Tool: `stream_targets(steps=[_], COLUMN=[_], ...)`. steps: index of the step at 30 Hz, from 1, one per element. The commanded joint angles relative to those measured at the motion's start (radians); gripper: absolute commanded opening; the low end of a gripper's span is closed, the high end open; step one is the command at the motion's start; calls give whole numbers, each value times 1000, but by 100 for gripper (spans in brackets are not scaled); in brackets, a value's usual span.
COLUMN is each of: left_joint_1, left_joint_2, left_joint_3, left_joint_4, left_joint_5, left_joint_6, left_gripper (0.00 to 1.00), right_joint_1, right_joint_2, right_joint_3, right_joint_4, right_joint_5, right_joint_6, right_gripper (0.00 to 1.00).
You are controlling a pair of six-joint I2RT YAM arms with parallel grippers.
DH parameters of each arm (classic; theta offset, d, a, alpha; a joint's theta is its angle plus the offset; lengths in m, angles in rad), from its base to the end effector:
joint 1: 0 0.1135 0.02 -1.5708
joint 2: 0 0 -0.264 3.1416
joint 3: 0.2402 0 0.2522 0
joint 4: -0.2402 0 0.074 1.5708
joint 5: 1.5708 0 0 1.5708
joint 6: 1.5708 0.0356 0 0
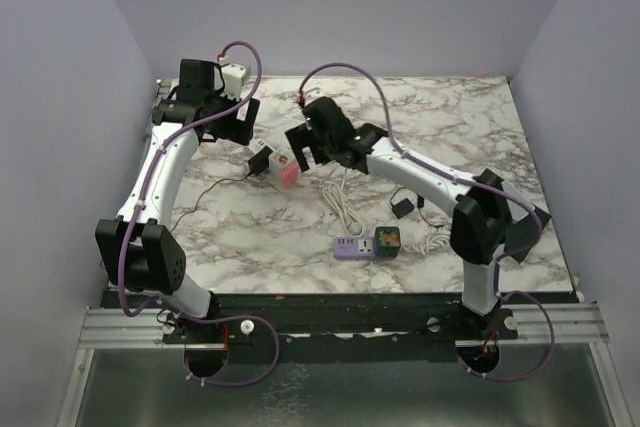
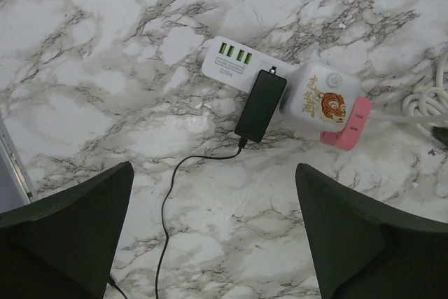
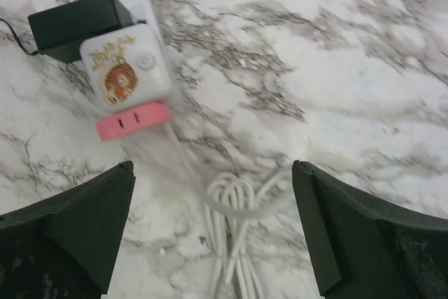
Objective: Insert the plug
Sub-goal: Move the socket to the center of the board, then pick up the plug from the center of the board.
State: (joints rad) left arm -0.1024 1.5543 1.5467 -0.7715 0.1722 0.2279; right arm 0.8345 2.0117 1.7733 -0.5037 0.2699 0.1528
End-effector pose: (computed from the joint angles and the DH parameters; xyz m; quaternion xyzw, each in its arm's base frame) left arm 0.3363 -0.0407 0.3590 0.1838 0.9013 -0.0551 0.3884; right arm 0.3191 0.3379 0.2795 -0.2522 0.8730 0.0806 0.4097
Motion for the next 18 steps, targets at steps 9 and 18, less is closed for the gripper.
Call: stream_targets(steps=[9,18], left_joint_1=[-3,-3], left_joint_2=[-8,7], left_joint_3=[50,88], left_joint_4=[-60,-94], left_joint_5=[115,120], left_joint_6=[-24,-11], left_gripper=[99,99], right_joint_1=[-241,-247], right_joint_2=[-485,-502], right_joint_3=[-556,-775], right_joint_4=[-165,-176], right_joint_5=[127,67], right_joint_6=[353,523], right_gripper=[100,99])
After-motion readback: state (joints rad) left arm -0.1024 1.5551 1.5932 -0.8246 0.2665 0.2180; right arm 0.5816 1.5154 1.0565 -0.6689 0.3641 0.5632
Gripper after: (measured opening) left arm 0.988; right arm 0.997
